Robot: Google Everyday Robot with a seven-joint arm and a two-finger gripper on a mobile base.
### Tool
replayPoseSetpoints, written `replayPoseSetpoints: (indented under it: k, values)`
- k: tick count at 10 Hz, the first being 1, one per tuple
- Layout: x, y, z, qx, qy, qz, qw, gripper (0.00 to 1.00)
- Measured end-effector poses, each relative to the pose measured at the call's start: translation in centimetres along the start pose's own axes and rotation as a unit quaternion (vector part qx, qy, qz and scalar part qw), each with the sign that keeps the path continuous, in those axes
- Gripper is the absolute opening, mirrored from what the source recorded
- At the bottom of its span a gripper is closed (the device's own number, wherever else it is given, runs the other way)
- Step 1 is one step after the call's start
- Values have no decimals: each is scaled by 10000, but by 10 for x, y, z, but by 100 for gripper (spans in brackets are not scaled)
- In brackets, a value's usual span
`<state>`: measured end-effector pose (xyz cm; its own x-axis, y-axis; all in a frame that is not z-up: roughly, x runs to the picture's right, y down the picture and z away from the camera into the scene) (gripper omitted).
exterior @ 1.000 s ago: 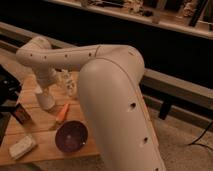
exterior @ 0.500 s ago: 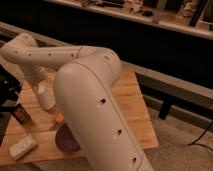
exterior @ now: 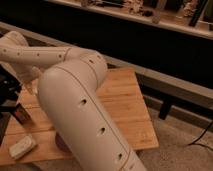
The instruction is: Place the ceramic cup over the eraser
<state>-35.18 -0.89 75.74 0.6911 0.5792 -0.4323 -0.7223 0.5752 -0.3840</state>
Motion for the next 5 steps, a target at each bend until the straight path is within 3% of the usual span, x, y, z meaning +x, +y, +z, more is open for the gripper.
replayPoseSetpoints:
  k: [5]
  values:
    - [-9, 0, 17, -29, 121, 20, 9999, 65]
